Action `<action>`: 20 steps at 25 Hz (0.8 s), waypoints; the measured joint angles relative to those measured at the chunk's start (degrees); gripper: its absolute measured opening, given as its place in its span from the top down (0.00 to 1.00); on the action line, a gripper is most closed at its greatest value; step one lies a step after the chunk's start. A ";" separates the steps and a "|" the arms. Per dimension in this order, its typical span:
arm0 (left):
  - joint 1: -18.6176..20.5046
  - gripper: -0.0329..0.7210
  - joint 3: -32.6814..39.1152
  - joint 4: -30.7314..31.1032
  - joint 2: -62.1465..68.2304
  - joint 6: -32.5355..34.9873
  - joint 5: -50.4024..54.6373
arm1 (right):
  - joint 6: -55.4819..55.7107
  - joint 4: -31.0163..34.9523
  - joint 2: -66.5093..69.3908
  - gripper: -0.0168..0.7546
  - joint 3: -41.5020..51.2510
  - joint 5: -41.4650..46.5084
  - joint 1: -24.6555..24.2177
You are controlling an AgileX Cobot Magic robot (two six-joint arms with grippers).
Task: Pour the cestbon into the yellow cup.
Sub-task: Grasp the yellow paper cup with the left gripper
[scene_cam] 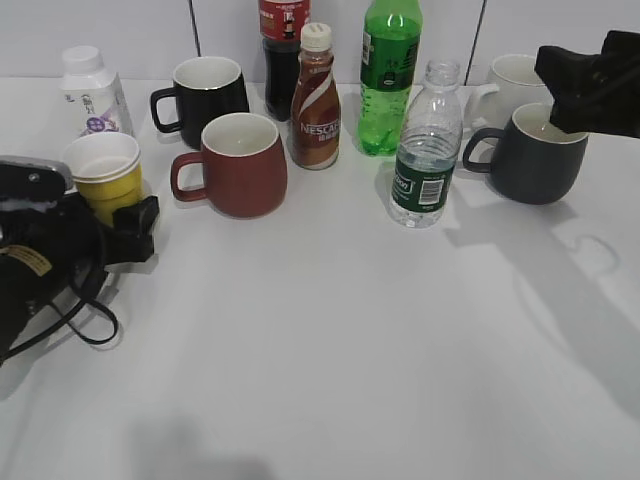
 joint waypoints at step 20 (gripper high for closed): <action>0.00 0.39 -3.02 -1.04 0.11 0.00 0.06 | 1.32 -3.26 0.00 0.32 0.00 0.00 0.00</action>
